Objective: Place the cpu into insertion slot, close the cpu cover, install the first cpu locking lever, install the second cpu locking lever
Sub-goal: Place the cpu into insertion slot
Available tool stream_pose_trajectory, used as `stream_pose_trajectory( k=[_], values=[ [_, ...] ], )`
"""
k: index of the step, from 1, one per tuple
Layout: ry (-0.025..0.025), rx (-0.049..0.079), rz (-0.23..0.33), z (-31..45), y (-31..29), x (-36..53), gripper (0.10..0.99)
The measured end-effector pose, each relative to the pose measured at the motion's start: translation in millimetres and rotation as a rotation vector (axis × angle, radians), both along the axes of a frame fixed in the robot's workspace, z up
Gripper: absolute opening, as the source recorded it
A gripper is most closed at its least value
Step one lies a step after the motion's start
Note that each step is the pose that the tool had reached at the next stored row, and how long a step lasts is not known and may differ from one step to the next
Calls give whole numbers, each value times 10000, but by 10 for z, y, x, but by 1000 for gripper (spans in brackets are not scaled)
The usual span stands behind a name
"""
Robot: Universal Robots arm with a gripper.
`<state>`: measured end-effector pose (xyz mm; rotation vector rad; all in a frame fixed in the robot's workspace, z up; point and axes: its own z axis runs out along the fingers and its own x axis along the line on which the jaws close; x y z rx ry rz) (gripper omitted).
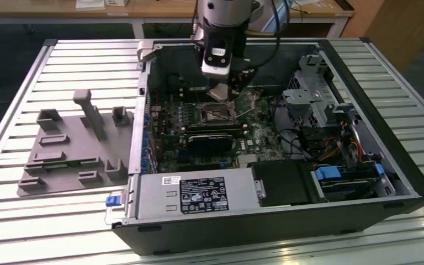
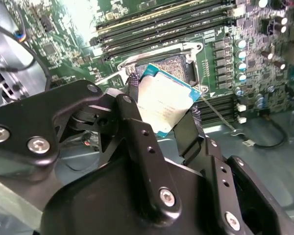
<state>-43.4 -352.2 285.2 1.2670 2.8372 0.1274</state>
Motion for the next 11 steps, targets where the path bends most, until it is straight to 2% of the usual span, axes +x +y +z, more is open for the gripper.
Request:
stream_pose_trajectory(
  k=[11],
  values=[
    [0, 0, -1773, -30, 0, -3, 533]
  ],
)
